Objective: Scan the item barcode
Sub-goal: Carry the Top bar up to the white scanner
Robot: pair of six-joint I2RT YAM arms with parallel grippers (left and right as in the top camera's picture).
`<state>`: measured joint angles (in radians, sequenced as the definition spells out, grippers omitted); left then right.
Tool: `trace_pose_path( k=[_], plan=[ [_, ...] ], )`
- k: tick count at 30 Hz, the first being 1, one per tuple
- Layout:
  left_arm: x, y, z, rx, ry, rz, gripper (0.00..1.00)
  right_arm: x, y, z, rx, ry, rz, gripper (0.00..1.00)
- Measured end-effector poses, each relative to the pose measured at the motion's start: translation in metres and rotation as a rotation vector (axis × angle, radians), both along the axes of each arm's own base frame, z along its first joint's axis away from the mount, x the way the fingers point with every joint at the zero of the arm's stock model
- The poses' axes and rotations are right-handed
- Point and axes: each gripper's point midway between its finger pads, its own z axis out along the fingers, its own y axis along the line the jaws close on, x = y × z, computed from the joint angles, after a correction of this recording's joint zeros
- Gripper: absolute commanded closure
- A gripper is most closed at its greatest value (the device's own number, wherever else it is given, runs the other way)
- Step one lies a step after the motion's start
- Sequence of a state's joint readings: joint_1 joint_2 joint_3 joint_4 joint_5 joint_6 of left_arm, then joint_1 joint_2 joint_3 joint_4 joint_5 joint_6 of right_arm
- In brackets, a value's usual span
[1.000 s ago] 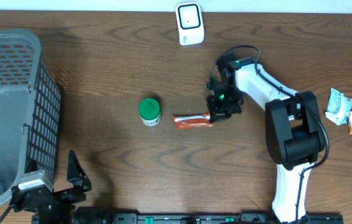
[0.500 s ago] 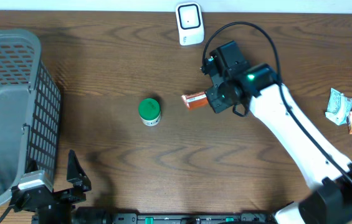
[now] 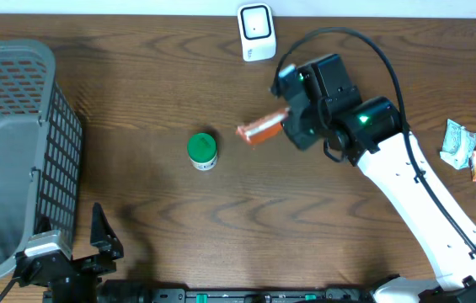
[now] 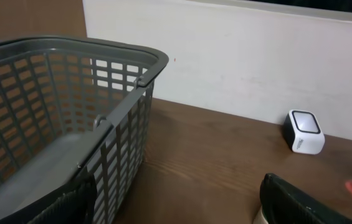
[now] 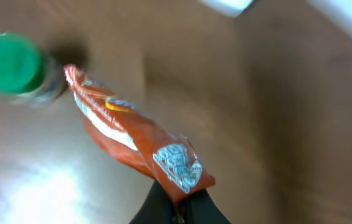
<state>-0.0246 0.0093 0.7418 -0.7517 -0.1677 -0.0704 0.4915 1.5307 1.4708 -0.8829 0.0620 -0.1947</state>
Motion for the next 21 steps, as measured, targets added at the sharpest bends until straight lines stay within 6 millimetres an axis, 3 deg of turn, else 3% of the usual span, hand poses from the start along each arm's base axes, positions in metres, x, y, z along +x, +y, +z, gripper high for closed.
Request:
trace_pose_path(
  k=[4, 8, 10, 15, 21],
  plan=[
    [0.000, 0.000, -0.002, 0.000, 0.008, 0.000, 0.16, 0.064, 0.000, 0.055, 0.007, -0.352, -0.088, 0.99],
    [-0.002, 0.000, -0.016, 0.002, 0.066, 0.000, 0.16, 0.104, -0.011, 0.086, -0.053, -0.566, -0.168, 0.99],
    [-0.004, 0.000, -0.025, 0.003, 0.105, 0.000, 0.16, 0.123, -0.017, 0.090, -0.103, -0.642, -0.204, 0.99],
    [-0.005, 0.000, -0.027, 0.003, 0.114, 0.000, 0.16, 0.170, -0.022, 0.084, -0.224, -0.803, -0.269, 0.99],
    [-0.004, 0.000, -0.026, 0.003, 0.108, 0.000, 0.16, 0.201, -0.020, 0.071, -0.332, -0.938, -0.285, 0.99]
  ],
)
